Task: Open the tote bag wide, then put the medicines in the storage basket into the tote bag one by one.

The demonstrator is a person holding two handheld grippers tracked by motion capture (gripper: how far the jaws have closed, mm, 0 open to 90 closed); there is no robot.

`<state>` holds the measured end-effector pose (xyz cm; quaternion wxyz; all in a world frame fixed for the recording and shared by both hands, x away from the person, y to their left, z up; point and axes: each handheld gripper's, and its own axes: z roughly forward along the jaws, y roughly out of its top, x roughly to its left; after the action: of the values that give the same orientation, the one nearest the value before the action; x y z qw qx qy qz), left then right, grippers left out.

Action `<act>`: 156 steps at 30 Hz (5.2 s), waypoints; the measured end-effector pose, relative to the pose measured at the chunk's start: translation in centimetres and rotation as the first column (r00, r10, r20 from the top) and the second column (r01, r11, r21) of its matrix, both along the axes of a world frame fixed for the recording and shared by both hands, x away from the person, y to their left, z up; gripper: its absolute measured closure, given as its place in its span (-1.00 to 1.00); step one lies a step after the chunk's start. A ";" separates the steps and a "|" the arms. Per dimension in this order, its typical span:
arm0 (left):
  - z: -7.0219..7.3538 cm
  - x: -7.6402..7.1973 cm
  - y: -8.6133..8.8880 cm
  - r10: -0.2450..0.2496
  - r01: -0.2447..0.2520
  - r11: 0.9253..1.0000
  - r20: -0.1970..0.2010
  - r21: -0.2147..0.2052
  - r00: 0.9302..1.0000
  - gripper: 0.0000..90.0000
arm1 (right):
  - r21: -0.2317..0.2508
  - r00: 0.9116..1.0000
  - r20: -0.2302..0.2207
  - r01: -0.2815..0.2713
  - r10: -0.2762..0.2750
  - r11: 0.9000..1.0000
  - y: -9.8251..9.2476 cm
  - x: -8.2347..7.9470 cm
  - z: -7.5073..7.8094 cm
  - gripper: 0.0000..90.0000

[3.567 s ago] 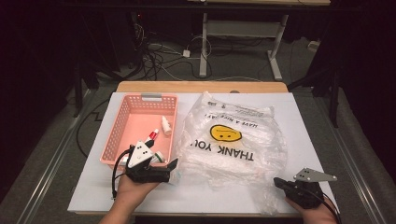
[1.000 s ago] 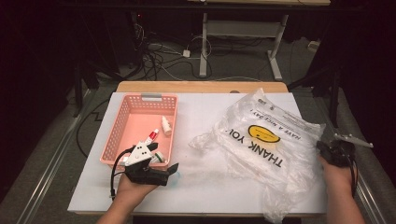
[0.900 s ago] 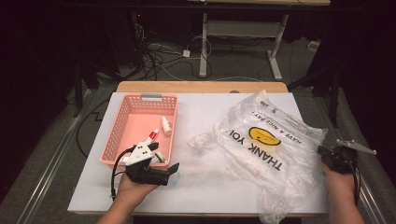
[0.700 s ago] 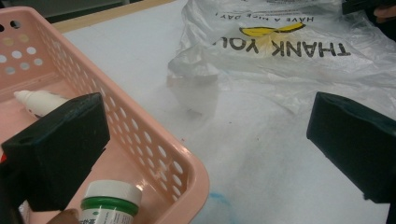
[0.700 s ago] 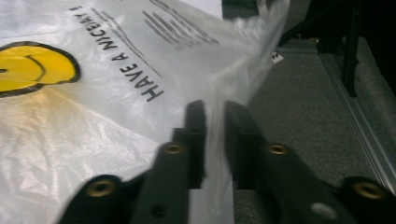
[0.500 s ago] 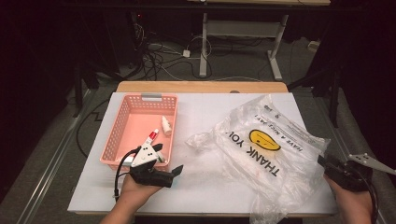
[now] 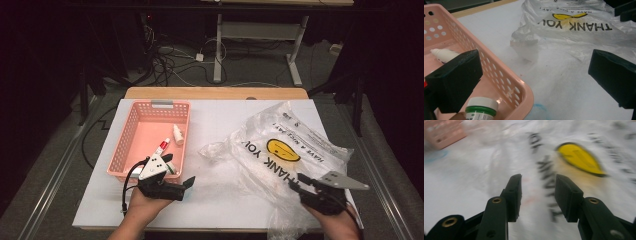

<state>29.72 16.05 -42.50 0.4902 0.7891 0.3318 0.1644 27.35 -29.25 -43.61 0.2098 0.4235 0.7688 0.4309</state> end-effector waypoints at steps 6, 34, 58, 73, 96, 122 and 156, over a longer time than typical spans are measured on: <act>0.0 -0.2 0.0 -0.006 0.006 1.000 0.008 -0.001 1.000 -1.00 | -0.047 0.983 -0.104 -0.158 0.153 0.986 5.3 2.0 -1.4 0.02; -0.3 -0.3 -0.4 -0.027 0.027 0.999 -0.004 0.019 1.000 -1.00 | -0.166 0.957 -0.160 -0.268 0.242 0.949 7.9 5.7 -3.7 0.43; -0.3 -0.2 0.0 -0.028 0.027 1.000 0.012 0.003 1.000 -1.00 | -0.117 0.966 -0.131 -0.238 0.223 0.964 8.9 6.4 -3.7 1.00; -0.5 -1.1 1.6 0.028 -0.028 1.000 0.014 -0.003 1.000 -1.00 | -0.056 0.971 -0.063 -0.233 0.229 0.971 10.6 8.0 -2.4 1.00; -0.9 -1.6 1.8 0.067 -0.067 0.998 0.018 0.014 0.998 -1.00 | 0.038 0.970 0.078 -0.234 0.230 0.972 8.6 7.9 0.0 1.00; -1.4 -2.4 3.2 0.115 -0.115 0.993 -0.003 -0.010 0.993 -1.00 | 0.157 0.949 0.250 -0.237 0.193 0.959 7.3 7.5 5.3 1.00; -0.4 -0.7 9.0 0.266 -0.267 0.964 -0.040 -0.022 0.963 -1.00 | 0.175 0.944 0.254 -0.257 0.208 0.951 6.8 7.9 4.5 1.00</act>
<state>29.05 25.08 -42.93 0.4680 0.7336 0.4460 0.2096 35.30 -22.42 -39.11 0.2010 0.2954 0.7348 0.5765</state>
